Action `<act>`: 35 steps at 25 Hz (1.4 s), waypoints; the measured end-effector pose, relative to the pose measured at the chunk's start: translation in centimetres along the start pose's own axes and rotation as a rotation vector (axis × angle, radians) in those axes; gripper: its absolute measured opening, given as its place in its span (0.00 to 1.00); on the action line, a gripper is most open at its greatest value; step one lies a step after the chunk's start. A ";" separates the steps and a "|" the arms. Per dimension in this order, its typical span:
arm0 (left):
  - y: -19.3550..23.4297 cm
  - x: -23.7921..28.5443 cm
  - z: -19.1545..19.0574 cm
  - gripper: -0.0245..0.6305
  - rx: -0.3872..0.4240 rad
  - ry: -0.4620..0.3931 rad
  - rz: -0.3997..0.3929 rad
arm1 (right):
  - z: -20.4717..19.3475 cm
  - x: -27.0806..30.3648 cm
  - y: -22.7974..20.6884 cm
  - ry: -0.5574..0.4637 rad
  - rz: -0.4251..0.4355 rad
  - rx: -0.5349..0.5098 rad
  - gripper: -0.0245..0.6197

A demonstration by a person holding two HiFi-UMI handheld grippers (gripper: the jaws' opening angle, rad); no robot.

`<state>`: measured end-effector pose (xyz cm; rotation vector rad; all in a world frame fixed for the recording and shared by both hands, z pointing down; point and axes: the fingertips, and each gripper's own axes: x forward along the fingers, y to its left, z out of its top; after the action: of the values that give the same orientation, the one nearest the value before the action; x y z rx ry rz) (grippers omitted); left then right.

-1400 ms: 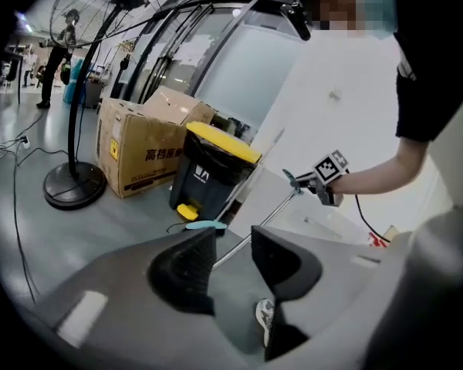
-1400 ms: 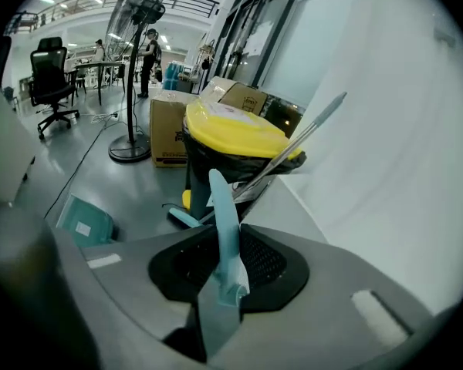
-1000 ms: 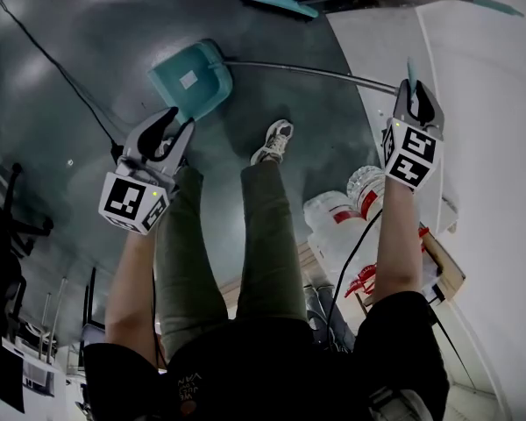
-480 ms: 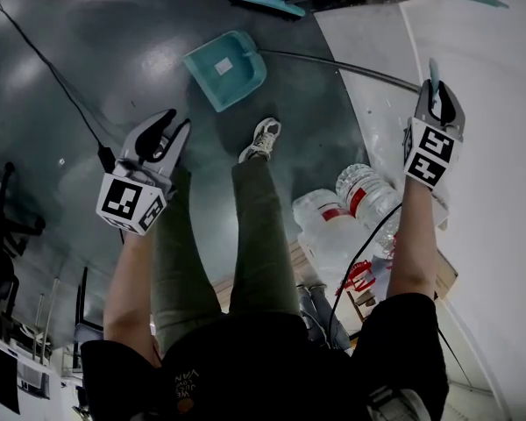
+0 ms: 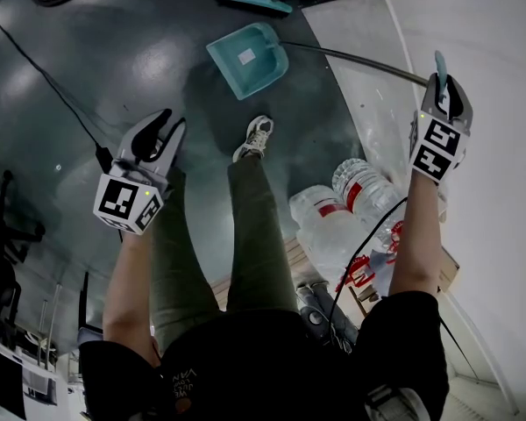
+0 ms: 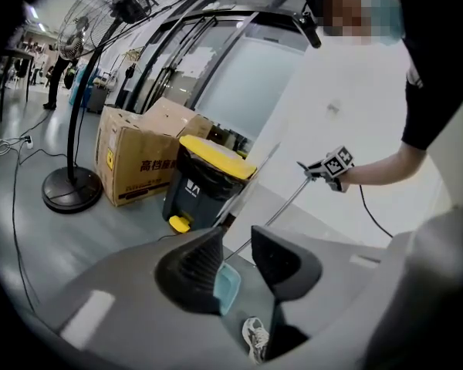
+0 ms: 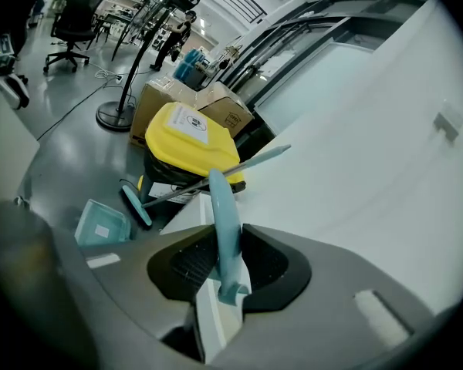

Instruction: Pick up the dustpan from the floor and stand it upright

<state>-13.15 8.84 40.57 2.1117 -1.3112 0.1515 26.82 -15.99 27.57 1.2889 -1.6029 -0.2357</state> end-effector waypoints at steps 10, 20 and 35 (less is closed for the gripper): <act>0.0 0.1 0.0 0.29 0.021 0.016 -0.005 | -0.8 -0.1 -2.0 0.011 -0.047 0.004 0.19; -0.3 -0.4 0.4 0.29 0.011 0.013 -0.006 | -0.8 -2.2 0.4 -0.014 -0.036 0.026 0.20; -1.1 -2.9 3.9 0.29 0.038 -0.020 -0.013 | -0.5 -6.3 5.5 -0.029 0.068 0.178 0.24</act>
<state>-14.58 9.12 35.81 2.1585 -1.3158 0.1517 23.28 -8.41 27.86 1.3676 -1.7200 -0.0710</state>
